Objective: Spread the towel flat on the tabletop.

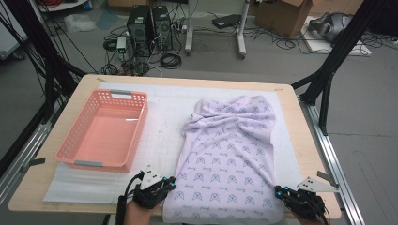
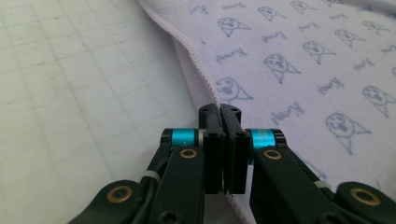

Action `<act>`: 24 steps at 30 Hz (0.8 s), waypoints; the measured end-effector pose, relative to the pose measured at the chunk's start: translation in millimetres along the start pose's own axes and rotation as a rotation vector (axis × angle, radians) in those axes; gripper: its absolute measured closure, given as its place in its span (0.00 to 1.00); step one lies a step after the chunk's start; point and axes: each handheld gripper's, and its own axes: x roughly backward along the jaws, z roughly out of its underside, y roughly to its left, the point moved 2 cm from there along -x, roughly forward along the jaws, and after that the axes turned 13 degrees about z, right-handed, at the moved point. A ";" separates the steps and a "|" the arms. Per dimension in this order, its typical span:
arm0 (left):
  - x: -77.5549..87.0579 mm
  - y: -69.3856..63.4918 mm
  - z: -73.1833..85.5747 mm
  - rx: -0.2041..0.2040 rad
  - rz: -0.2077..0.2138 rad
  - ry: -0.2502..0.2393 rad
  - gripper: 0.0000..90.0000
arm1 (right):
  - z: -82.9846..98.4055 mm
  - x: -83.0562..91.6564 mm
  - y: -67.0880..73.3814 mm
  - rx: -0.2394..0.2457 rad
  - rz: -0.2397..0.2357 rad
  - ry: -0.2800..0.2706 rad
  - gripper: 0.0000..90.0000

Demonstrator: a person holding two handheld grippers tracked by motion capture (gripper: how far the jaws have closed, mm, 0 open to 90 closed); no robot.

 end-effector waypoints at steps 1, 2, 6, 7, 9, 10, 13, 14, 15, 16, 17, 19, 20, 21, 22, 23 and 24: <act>3.7 0.1 3.2 0.013 0.011 -0.007 0.98 | 1.1 1.4 0.1 0.001 -0.009 0.000 0.96; 7.7 0.2 6.5 0.018 0.020 -0.009 0.98 | 2.0 2.6 -0.2 0.005 -0.016 -0.002 0.96; 21.1 -4.2 15.7 0.016 0.038 -0.006 0.98 | 5.1 8.2 3.2 0.017 -0.051 -0.001 0.96; 25.5 -6.0 16.6 0.012 0.038 -0.003 0.98 | 5.8 9.4 4.8 0.024 -0.056 0.002 0.96; 33.4 -9.3 18.9 0.005 0.037 -0.002 0.98 | 6.7 12.1 9.0 0.045 -0.069 0.002 0.96; 38.0 -10.5 21.0 -0.001 0.035 -0.001 0.98 | 7.0 13.2 10.9 0.048 -0.079 0.000 0.96; 49.3 -9.8 27.9 0.010 0.036 -0.009 0.98 | 8.8 15.2 18.0 0.069 -0.096 0.008 0.96; 50.6 -8.8 29.1 0.015 0.039 -0.009 0.98 | 9.6 14.9 19.6 0.083 -0.101 0.010 0.96; 50.3 -8.2 29.9 0.022 0.045 -0.010 0.97 | 10.4 14.8 20.9 0.094 -0.102 0.014 0.96; 48.8 -8.2 30.3 0.025 0.053 -0.008 0.97 | 11.3 15.4 21.7 0.100 -0.101 0.018 0.96; 46.7 -8.6 30.2 0.024 0.061 -0.007 0.97 | 12.4 17.0 21.7 0.101 -0.101 0.020 0.96; 43.1 -9.0 28.1 0.030 0.055 -0.022 0.87 | 15.3 22.1 19.1 0.109 -0.090 0.023 0.97; 42.2 -7.8 25.8 0.041 0.046 -0.036 0.76 | 18.0 25.5 16.9 0.120 -0.077 0.029 0.97; 42.0 -6.3 23.2 0.046 0.038 -0.052 0.71 | 21.9 29.2 14.2 0.127 -0.069 0.035 0.97; 41.6 -4.8 20.4 0.051 0.037 -0.068 0.68 | 26.4 33.2 11.3 0.122 -0.069 0.043 0.97; 40.4 -3.2 17.5 0.055 0.032 -0.076 0.66 | 30.8 37.0 8.1 0.121 -0.068 0.047 0.97; 38.4 -1.6 14.6 0.059 0.031 -0.078 0.63 | 34.4 40.5 5.9 0.119 -0.068 0.054 0.97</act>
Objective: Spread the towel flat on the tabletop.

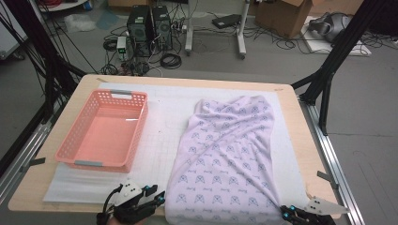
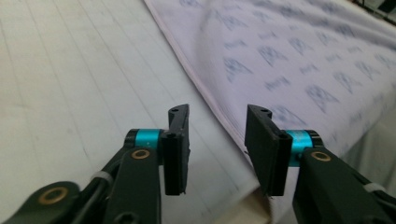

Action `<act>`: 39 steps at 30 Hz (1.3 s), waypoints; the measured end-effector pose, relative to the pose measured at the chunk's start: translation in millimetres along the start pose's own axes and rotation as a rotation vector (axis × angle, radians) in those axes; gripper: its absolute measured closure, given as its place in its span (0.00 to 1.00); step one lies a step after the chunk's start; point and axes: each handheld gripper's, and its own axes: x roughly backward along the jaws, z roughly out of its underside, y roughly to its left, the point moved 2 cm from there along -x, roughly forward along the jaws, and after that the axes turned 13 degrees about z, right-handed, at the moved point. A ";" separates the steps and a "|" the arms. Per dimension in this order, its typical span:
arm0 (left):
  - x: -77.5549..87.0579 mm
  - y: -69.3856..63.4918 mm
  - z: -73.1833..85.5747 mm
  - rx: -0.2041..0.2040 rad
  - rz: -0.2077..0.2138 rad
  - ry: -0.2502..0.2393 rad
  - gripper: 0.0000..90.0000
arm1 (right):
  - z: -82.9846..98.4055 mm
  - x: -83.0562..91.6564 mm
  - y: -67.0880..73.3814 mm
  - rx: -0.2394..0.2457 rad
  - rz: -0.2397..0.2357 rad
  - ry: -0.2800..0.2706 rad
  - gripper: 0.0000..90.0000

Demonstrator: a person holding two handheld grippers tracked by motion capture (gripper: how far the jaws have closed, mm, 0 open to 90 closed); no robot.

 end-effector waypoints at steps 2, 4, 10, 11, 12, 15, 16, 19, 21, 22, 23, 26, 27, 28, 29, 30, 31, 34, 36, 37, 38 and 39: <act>-8.0 2.8 -5.4 0.005 0.002 0.003 0.61 | 3.7 3.8 -1.6 0.001 -0.013 0.000 0.95; -20.0 5.6 -9.8 0.016 0.005 0.020 0.60 | 0.9 4.6 -2.7 -0.030 -0.003 -0.022 0.80; -53.5 1.6 -17.4 -0.030 -0.012 0.067 0.67 | -17.3 -2.6 -11.8 -0.144 0.070 -0.093 0.74; -54.2 0.1 -17.6 -0.065 -0.049 0.084 0.81 | -19.4 -5.4 -13.7 -0.151 0.081 -0.092 0.74; -53.9 -0.3 -18.8 -0.051 -0.046 0.090 0.93 | -21.4 -8.6 -14.9 -0.158 0.092 -0.088 0.74; -50.1 -5.1 -17.4 -0.057 -0.072 0.104 0.96 | -27.1 -18.0 -17.3 -0.176 0.104 -0.084 0.74; -46.3 -5.6 -15.4 -0.052 -0.073 0.103 0.96 | -29.2 -20.4 -16.7 -0.186 0.107 -0.080 0.74; -29.4 -5.7 -6.8 -0.057 -0.069 0.097 0.96 | -35.5 -28.8 -14.9 -0.179 0.109 -0.079 0.72; -15.7 -3.4 -0.7 -0.057 -0.075 0.097 0.96 | -39.5 -34.8 -12.9 -0.175 0.109 -0.076 0.70; -9.1 -2.2 2.0 -0.051 -0.082 0.093 0.96 | -41.6 -37.7 -11.0 -0.172 0.108 -0.071 0.69; -2.7 -1.0 4.2 -0.045 -0.090 0.093 0.96 | -43.7 -40.9 -9.2 -0.167 0.107 -0.067 0.69; 12.7 1.2 8.4 -0.033 -0.102 0.085 0.96 | -49.5 -49.8 -0.5 -0.147 0.091 -0.056 0.69; 15.7 1.2 9.6 -0.033 -0.097 0.086 0.96 | -50.8 -52.7 3.7 -0.142 0.084 -0.048 0.69; 16.6 0.7 10.9 -0.027 -0.087 0.080 0.96 | -51.7 -54.3 6.5 -0.121 0.105 -0.057 0.70; 16.1 0.0 12.2 -0.027 -0.075 0.080 0.96 | -51.9 -54.8 8.4 -0.116 0.112 -0.060 0.73; 14.3 -1.3 13.0 -0.024 -0.066 0.083 0.96 | -51.2 -54.2 8.7 -0.111 0.118 -0.063 0.88; 12.0 -2.2 13.1 -0.023 -0.054 0.086 0.95 | -50.0 -53.6 8.3 -0.119 0.064 -0.065 0.96; 6.0 -5.4 11.3 -0.031 -0.018 0.079 0.92 | -48.2 -50.3 10.2 -0.089 0.066 -0.063 0.98; 3.4 -6.3 9.0 -0.027 0.001 0.071 0.86 | -45.4 -47.0 7.8 -0.088 0.050 -0.058 0.99; 2.4 -6.3 7.5 -0.028 0.005 0.066 0.81 | -43.3 -44.5 5.4 -0.089 0.051 -0.055 0.99; 1.5 -5.9 5.8 -0.026 0.008 0.063 0.78 | -41.0 -42.0 2.7 -0.092 0.050 -0.054 0.99; 0.3 -4.9 3.8 -0.024 0.012 0.059 0.75 | -38.5 -38.8 -0.5 -0.096 0.052 -0.049 0.99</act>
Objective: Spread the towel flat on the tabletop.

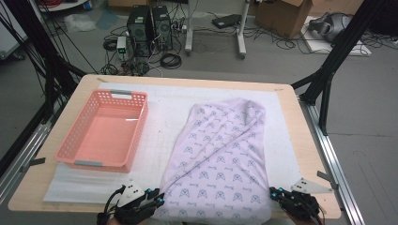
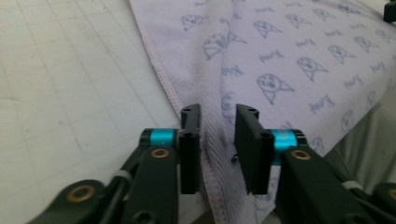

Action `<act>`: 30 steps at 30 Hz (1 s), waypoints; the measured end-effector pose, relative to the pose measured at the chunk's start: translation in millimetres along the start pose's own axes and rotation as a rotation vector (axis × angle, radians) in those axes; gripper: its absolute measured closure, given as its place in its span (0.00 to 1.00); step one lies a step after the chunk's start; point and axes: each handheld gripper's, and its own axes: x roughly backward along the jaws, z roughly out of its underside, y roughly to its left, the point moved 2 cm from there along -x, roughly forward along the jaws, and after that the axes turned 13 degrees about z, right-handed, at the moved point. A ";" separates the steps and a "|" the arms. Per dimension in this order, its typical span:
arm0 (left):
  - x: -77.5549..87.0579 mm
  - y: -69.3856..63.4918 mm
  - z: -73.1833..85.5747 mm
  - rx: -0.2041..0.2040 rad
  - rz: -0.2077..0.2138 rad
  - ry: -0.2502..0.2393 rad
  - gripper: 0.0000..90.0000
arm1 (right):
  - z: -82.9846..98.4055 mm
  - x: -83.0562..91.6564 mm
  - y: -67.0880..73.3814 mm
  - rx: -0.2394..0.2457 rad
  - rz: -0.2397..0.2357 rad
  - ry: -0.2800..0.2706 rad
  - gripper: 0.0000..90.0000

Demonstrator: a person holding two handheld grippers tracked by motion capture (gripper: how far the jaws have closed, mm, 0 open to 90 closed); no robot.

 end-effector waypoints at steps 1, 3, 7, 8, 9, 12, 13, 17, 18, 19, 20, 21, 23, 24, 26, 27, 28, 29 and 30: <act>-1.4 0.9 -2.2 0.003 -0.002 -0.004 0.70 | 2.1 3.4 -3.1 0.000 0.010 0.004 0.99; -5.1 3.1 -6.8 0.001 -0.007 -0.011 0.65 | 6.1 11.3 -8.0 0.022 0.046 0.023 0.99; -20.5 8.8 -15.4 0.019 -0.018 -0.005 0.59 | 15.9 27.2 -19.3 0.032 0.100 0.059 0.99; -25.5 9.9 -17.1 0.025 -0.023 0.000 0.58 | 18.8 29.4 -21.7 0.018 0.096 0.058 0.99; -30.7 10.6 -18.5 0.028 -0.020 0.007 0.57 | 20.7 30.9 -23.2 0.010 0.093 0.056 0.99; -43.0 5.3 -19.3 0.006 -0.007 0.018 0.66 | 21.1 32.2 -23.5 0.011 0.085 0.049 0.99; -45.3 1.7 -18.3 -0.034 -0.040 0.024 0.77 | 20.4 31.9 -23.0 0.010 0.086 0.050 0.99; -38.0 -0.7 -16.8 -0.047 -0.060 0.054 0.98 | 20.4 28.7 -20.7 0.006 0.061 0.042 0.99; -33.2 0.1 -15.0 -0.045 -0.064 0.056 0.98 | 20.6 28.9 -20.5 0.007 0.054 0.043 0.99; -27.8 1.5 -12.9 -0.037 -0.065 0.053 0.98 | 20.7 29.1 -20.0 0.007 0.043 0.039 0.99; -21.6 3.1 -10.6 -0.033 -0.068 0.053 0.98 | 20.7 29.0 -19.6 0.013 0.036 0.036 0.99; -15.8 4.5 -8.3 -0.028 -0.067 0.050 0.98 | 20.5 28.3 -18.9 0.017 0.024 0.033 0.99; -4.8 6.4 -4.2 -0.020 -0.071 0.045 0.98 | 18.8 25.7 -13.6 0.025 -0.007 0.027 0.99; 0.3 7.2 -2.4 -0.017 -0.070 0.041 0.98 | 17.6 24.2 -9.5 0.039 -0.014 0.031 0.99; 8.6 6.8 2.1 -0.010 -0.062 0.034 0.98 | 15.7 22.1 -1.6 0.068 -0.023 0.031 0.99; 10.6 5.8 4.9 -0.006 -0.056 0.032 0.98 | 15.6 22.7 1.0 0.078 -0.024 0.034 0.99; 10.9 4.6 8.0 -0.009 -0.046 0.038 0.98 | 16.3 23.6 2.1 0.087 -0.026 0.033 0.99; 9.4 2.6 10.5 -0.016 -0.036 0.042 0.98 | 17.9 25.5 1.8 0.084 -0.027 0.037 0.99; 8.1 0.8 11.1 -0.016 -0.029 0.034 0.98 | 19.9 27.2 -0.6 0.080 -0.031 0.035 0.99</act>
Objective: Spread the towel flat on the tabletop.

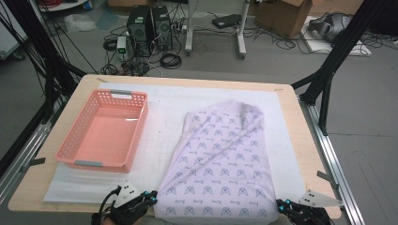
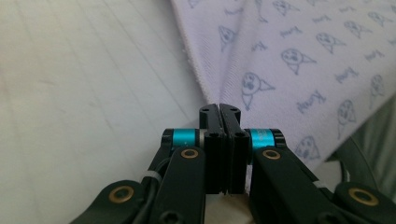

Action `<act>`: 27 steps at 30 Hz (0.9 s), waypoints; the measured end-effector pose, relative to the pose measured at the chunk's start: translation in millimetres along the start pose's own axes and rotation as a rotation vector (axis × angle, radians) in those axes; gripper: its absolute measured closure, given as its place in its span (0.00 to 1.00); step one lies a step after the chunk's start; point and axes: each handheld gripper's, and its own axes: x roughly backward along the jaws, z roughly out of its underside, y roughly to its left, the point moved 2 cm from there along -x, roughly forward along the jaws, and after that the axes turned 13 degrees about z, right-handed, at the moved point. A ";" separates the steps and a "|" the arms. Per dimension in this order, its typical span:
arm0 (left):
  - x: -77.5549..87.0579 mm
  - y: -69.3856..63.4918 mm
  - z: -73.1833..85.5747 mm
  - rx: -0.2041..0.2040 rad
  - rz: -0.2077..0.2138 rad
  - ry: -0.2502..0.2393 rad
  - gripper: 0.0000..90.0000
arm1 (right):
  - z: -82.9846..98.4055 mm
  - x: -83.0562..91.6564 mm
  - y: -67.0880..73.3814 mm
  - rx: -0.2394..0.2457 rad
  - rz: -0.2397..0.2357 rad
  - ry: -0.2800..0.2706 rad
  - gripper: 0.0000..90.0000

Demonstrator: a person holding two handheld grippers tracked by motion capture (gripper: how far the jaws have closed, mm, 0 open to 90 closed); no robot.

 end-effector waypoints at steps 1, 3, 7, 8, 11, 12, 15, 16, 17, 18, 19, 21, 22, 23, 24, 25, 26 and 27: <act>-2.4 -1.4 -0.8 0.010 0.015 -0.004 0.98 | 3.0 3.1 -2.2 -0.009 -0.002 0.006 0.99; -8.7 -6.0 -2.6 0.004 0.040 -0.003 0.96 | 10.4 9.6 -7.0 -0.012 0.003 0.010 0.99; -17.9 -9.9 -11.7 -0.008 0.048 -0.045 0.70 | 25.7 23.8 -16.1 -0.027 0.024 0.027 0.99; -20.3 -8.8 -15.4 -0.007 0.043 -0.058 0.66 | 27.1 26.3 -16.6 -0.032 0.020 0.027 0.99; -30.2 -1.2 -26.9 0.012 0.010 -0.067 0.60 | 23.8 26.0 -15.0 -0.042 0.009 0.010 0.96; -34.4 1.6 -29.9 0.023 0.002 -0.064 0.59 | 21.4 25.5 -15.3 -0.052 0.019 -0.001 0.86; -49.7 4.9 -34.5 0.033 0.004 -0.029 0.62 | 12.2 23.0 -20.8 -0.111 0.043 -0.046 0.77; -54.1 3.3 -34.4 0.016 -0.003 -0.016 0.66 | 9.3 21.3 -23.0 -0.125 0.053 -0.056 0.76; -56.2 1.0 -34.3 -0.008 -0.012 -0.017 0.70 | 6.9 18.9 -24.8 -0.141 0.064 -0.060 0.75; -57.4 -0.8 -33.8 -0.028 -0.027 -0.011 0.88 | 4.6 15.3 -27.1 -0.153 0.077 -0.065 0.75; -57.3 -2.3 -33.6 -0.031 -0.030 -0.010 0.97 | 2.7 11.3 -28.6 -0.170 0.084 -0.064 0.75; -53.9 -3.8 -32.4 -0.030 -0.044 -0.004 0.98 | -1.0 1.7 -30.7 -0.176 0.103 -0.057 0.75; -49.9 -3.5 -31.1 -0.019 -0.051 0.001 0.98 | -3.0 -2.8 -30.4 -0.185 0.109 -0.048 0.75; -45.4 -3.0 -28.8 -0.009 -0.056 -0.001 0.98 | -5.0 -7.1 -30.5 -0.183 0.113 -0.047 0.75; -40.0 -2.4 -25.6 -0.007 -0.054 -0.001 0.98 | -7.3 -11.2 -29.4 -0.186 0.115 -0.049 0.74; -34.2 -2.5 -22.1 -0.008 -0.053 -0.003 0.98 | -9.8 -14.8 -27.9 -0.188 0.111 -0.047 0.74; -28.4 -3.5 -18.2 -0.009 -0.055 -0.006 0.98 | -12.4 -18.4 -25.5 -0.186 0.100 -0.048 0.74; -22.7 -4.7 -14.4 -0.014 -0.056 -0.007 0.98 | -15.2 -21.9 -22.4 -0.181 0.091 -0.049 0.74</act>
